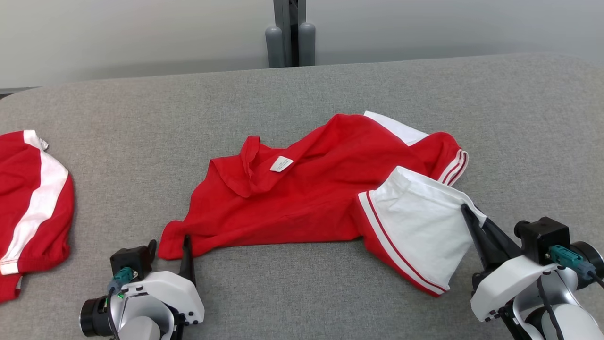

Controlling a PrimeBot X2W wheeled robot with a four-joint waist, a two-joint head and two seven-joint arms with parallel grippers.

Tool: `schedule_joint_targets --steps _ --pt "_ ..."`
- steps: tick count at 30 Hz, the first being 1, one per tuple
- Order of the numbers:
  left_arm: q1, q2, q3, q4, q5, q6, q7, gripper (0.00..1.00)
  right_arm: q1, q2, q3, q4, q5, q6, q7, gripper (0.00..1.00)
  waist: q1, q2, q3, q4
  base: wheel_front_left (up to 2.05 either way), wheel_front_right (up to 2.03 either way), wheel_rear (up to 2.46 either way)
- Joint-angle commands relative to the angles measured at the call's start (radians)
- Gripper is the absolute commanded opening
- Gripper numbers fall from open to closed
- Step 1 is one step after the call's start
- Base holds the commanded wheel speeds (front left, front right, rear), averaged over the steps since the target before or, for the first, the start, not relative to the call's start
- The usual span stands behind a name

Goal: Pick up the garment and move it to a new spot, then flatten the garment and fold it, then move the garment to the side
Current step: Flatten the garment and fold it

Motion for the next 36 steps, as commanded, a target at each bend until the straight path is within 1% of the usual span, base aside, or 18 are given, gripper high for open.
schedule_joint_targets --steps 1,4,12,15,19,20,21,22,26,28,32,34,36 --pt "-0.011 0.001 -0.002 0.005 -0.010 -0.008 0.009 1.00 -0.008 0.002 -0.006 0.001 -0.003 0.000 -0.005 0.00 0.0000 0.0000 0.002 0.001 0.00 0.00 0.00" --pt "-0.010 0.000 -0.009 0.003 -0.013 -0.005 0.018 1.00 -0.008 0.006 -0.010 0.005 -0.009 0.000 -0.007 0.00 0.0000 0.0000 0.004 0.006 0.00 0.00 0.00" --pt "0.020 -0.005 -0.013 -0.033 -0.042 0.018 0.059 1.00 -0.004 0.011 0.000 0.017 -0.009 0.000 -0.008 0.00 0.0000 0.0000 0.000 0.025 0.00 0.00 0.00" --pt "0.024 -0.005 -0.021 -0.047 -0.045 0.018 0.077 1.00 -0.005 0.012 0.004 0.021 -0.009 0.000 -0.009 0.00 0.0000 0.0000 -0.002 0.029 0.00 0.00 0.00" --pt "0.038 -0.008 -0.034 -0.065 -0.061 0.004 0.106 1.00 -0.010 0.013 0.009 0.026 -0.010 0.000 -0.009 0.00 0.0000 0.0000 -0.004 0.029 0.00 0.00 0.00" --pt "0.041 -0.008 -0.036 -0.069 -0.066 -0.001 0.113 0.98 -0.011 0.013 0.010 0.027 -0.009 0.000 -0.009 0.00 0.0000 0.0000 -0.004 0.029 0.00 0.00 0.00" --pt "0.043 -0.008 -0.037 -0.074 -0.068 -0.001 0.119 0.35 -0.013 0.012 0.012 0.028 -0.009 0.000 -0.010 0.00 0.0000 0.0000 -0.003 0.028 0.00 0.00 0.00" --pt "0.043 -0.008 -0.039 -0.080 -0.071 -0.004 0.123 0.00 -0.015 0.012 0.013 0.029 -0.008 0.000 -0.011 0.00 0.0000 0.0000 -0.003 0.028 0.00 0.00 0.00" --pt "0.042 -0.009 -0.039 -0.106 -0.087 -0.016 0.128 0.00 -0.017 0.008 0.015 0.031 -0.006 0.000 -0.012 0.00 0.0000 0.0000 -0.004 0.026 0.00 0.00 0.00" --pt "0.046 -0.009 -0.028 -0.132 -0.114 -0.034 0.133 0.00 -0.020 0.002 0.018 0.030 -0.007 0.000 -0.019 0.00 0.0000 0.0000 -0.006 0.024 0.00 0.00 0.00" --pt "0.047 -0.015 -0.002 -0.209 -0.224 -0.097 0.158 0.00 -0.043 -0.021 0.026 0.022 -0.017 0.000 -0.028 0.00 0.0000 0.0000 -0.017 0.022 0.00 0.00 0.00" --pt "0.045 -0.015 0.012 -0.255 -0.290 -0.122 0.186 0.00 -0.063 -0.043 0.033 0.017 -0.029 0.000 -0.032 0.00 0.0000 0.0000 -0.027 0.018 0.00 0.00 0.00" --pt "0.037 -0.017 0.020 -0.307 -0.352 -0.136 0.224 0.00 -0.093 -0.066 0.044 0.010 -0.038 0.000 -0.031 0.00 0.0000 0.0000 -0.038 0.012 0.00 0.00 0.00"
